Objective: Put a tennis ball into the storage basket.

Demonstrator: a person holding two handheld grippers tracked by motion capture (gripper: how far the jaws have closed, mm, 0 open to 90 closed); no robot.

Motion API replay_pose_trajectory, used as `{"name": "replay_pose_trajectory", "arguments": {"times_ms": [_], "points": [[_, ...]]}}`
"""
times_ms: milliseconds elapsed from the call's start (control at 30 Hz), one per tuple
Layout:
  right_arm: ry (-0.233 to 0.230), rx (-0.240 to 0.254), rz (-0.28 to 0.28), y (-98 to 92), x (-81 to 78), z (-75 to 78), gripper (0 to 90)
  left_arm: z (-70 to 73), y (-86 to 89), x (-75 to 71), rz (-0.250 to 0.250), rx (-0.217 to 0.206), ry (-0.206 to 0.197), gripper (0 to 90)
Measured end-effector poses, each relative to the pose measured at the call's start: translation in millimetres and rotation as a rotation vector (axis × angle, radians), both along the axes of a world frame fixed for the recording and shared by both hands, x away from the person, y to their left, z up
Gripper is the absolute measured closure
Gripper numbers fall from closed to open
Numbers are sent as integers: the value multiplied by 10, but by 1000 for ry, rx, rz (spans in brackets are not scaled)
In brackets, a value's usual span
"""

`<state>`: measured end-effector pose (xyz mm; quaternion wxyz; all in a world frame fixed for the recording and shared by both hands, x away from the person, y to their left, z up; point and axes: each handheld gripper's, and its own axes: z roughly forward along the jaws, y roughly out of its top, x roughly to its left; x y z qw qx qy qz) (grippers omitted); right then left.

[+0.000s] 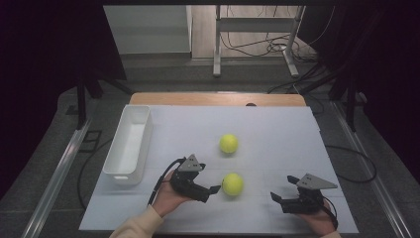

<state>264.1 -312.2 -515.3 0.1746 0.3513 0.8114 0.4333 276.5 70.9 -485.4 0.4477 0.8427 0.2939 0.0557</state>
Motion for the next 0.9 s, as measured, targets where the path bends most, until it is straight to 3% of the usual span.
{"name": "replay_pose_trajectory", "arguments": {"times_ms": [900], "points": [[0,1,2,4,1,-2,104,-111,-307,147,-46,26,44,82]]}}
